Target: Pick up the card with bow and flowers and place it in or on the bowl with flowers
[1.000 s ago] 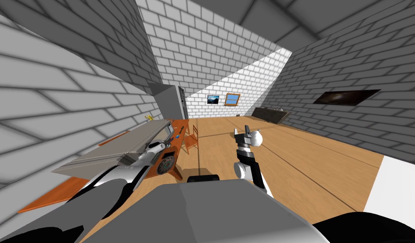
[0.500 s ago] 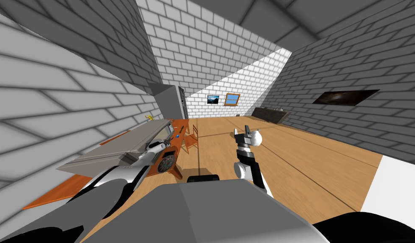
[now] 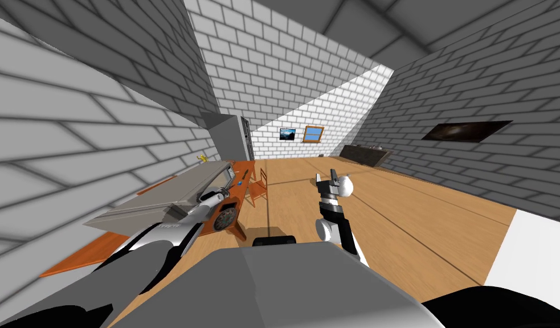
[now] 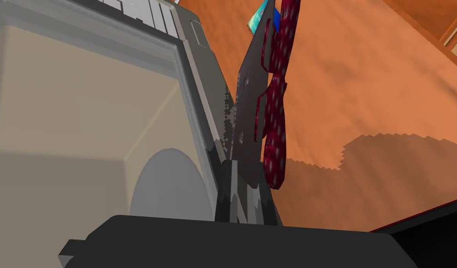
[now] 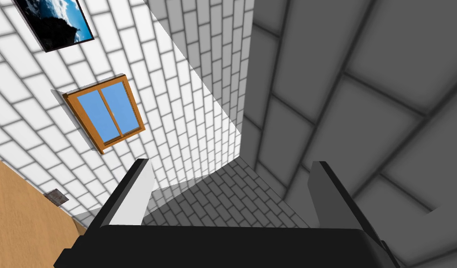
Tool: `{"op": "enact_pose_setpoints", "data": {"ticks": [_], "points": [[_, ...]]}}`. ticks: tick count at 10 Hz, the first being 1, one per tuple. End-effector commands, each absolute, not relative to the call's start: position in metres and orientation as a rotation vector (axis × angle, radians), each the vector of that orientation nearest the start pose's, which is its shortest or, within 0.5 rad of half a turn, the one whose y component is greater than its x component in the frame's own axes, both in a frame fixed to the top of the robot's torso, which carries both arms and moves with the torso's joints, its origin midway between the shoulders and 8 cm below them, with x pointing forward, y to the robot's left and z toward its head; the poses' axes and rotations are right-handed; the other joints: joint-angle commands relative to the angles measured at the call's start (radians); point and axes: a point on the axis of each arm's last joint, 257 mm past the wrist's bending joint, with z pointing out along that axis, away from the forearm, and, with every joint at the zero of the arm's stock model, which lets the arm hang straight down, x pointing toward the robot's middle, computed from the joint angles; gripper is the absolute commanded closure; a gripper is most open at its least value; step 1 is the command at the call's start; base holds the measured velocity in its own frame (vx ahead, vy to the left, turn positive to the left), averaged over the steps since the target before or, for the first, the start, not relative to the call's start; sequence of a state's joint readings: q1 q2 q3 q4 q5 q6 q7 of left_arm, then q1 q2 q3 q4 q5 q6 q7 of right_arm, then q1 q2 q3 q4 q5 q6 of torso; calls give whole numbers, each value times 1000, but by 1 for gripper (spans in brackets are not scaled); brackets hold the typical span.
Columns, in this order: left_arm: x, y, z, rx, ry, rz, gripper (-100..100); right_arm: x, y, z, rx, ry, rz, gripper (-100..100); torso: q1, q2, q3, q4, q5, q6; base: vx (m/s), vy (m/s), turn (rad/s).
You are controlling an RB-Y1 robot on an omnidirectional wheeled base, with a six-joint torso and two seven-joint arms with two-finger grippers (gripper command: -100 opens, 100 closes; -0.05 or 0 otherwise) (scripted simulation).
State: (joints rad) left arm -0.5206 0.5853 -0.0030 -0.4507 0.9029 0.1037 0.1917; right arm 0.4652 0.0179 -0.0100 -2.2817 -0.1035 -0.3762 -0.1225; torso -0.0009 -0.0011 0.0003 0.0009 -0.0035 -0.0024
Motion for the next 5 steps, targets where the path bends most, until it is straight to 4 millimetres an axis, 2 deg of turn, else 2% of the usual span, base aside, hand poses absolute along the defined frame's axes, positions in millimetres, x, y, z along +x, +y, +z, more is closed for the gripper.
{"op": "enact_pose_setpoints", "data": {"ticks": [1, 3, 4, 5], "points": [[556, 551, -365, -2061, 825, -913, 100, 364, -294, 12, 854, 553, 1465, 0, 0, 0, 0, 0, 0, 0, -61, -22, 16], [557, 553, -362, -2041, 831, -911, 100, 364, -294, 12, 854, 553, 1465, 0, 1, 1, 1, 0, 0, 0, -41, -9, 5], [560, 552, -356, -1949, 896, -878, 100, 364, -294, 12, 854, 553, 1465, 0, 1, 0, 0, 0, 0, 0, -39, -1, 17], [561, 553, -355, -1935, 901, -875, 100, 364, -294, 12, 854, 553, 1465, 0, 2, 0, 0, 0, 1, 0, -42, -9, 10]]}}
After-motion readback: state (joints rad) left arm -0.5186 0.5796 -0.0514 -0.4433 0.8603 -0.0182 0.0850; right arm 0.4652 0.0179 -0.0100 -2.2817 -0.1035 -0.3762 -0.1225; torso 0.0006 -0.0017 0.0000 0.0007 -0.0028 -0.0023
